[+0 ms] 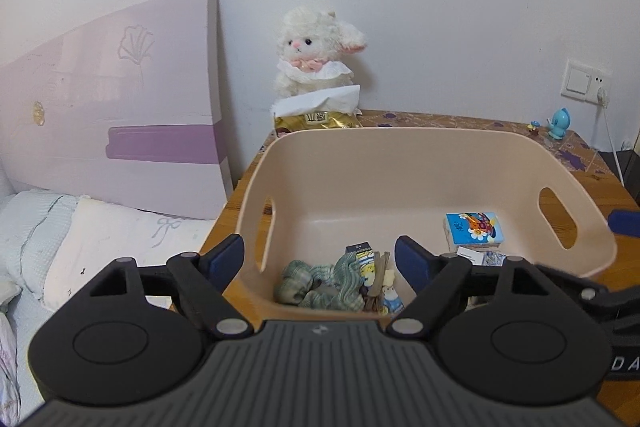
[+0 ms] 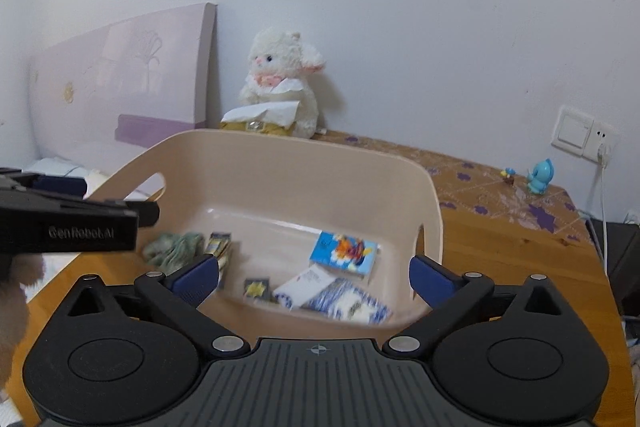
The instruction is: Organize objects
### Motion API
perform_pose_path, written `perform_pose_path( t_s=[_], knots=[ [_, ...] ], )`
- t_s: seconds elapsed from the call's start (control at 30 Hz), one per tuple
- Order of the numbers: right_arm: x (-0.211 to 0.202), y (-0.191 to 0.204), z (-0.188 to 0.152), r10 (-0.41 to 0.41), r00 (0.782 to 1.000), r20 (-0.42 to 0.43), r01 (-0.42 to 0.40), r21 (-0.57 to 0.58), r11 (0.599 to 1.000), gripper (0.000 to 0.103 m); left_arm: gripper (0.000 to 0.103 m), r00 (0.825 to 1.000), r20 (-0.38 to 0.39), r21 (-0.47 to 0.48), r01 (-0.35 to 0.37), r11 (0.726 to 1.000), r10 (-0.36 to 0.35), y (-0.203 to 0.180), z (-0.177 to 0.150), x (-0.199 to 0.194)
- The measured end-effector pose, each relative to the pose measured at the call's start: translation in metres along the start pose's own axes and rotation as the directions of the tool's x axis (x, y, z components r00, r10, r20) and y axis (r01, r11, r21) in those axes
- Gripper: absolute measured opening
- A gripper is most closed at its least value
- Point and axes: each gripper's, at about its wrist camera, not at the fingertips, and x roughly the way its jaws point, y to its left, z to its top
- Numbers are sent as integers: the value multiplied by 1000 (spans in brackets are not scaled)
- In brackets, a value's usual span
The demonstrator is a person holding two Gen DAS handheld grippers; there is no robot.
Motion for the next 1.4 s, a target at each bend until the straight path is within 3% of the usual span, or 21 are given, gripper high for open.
perform_pose_path(
  t_s=[0.57,1.1,1.4],
  knots=[
    [-53,8,-52,32,997,-69,-30,21,999,103,91,998,-45,0,-52,999,52,-2,-55,-63],
    [-92,11,-88,52,995,-81,-47,63,997,103,91,996,-79,-39,43,998,-46,-2,-98,-97],
    [-107,15,-96,55,995,-82,-52,45,998,103,91,997,-74,-2,26,1000,-26,-4,-109,-112]
  ],
)
